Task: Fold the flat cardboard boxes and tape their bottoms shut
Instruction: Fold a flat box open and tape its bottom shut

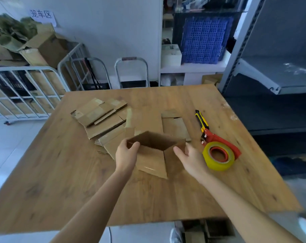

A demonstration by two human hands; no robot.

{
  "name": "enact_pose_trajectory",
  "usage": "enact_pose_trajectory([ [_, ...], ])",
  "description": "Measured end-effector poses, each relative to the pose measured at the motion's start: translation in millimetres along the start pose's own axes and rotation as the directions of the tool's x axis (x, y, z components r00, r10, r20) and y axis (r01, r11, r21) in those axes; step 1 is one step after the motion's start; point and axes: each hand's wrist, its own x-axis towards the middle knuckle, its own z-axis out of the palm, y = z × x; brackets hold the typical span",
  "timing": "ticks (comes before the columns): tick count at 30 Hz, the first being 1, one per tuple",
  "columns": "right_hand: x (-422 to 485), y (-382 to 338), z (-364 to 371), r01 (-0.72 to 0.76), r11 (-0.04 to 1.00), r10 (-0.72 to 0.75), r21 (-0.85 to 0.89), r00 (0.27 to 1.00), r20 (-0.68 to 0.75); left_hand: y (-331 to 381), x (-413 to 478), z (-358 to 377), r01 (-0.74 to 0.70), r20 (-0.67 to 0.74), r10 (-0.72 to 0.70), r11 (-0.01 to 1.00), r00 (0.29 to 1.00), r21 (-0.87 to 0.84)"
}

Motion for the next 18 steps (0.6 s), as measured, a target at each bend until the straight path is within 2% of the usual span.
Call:
enact_pose_trajectory([
  [2,-7,4,10,-0.008,0.997,0.001,0.076,0.996,0.092,-3,-10,2,-0.014,0.087,0.012,0.999,0.996,0.03],
  [7,-12,8,15,-0.046,0.978,-0.007,0.204,0.968,0.251,-5,-18,-2,-0.048,0.113,0.037,0.994,0.993,0.098],
  [9,-9,7,12,-0.064,0.991,0.026,0.12,0.955,0.296,-1,-20,-6,-0.096,0.142,0.074,0.983,0.987,0.159],
  [11,-6,11,12,-0.006,0.999,-0.005,0.041,0.965,0.262,-1,-23,-5,-0.174,0.186,0.135,0.961,0.973,0.215],
  [13,-3,13,9,0.033,0.998,-0.045,0.054,0.971,0.234,-3,-26,-2,-0.233,0.221,0.175,0.934,0.959,0.27],
  [18,12,19,-14,0.064,0.997,-0.071,0.033,0.953,0.294,-7,-37,-1,-0.301,0.229,0.235,0.897,0.945,0.323],
])
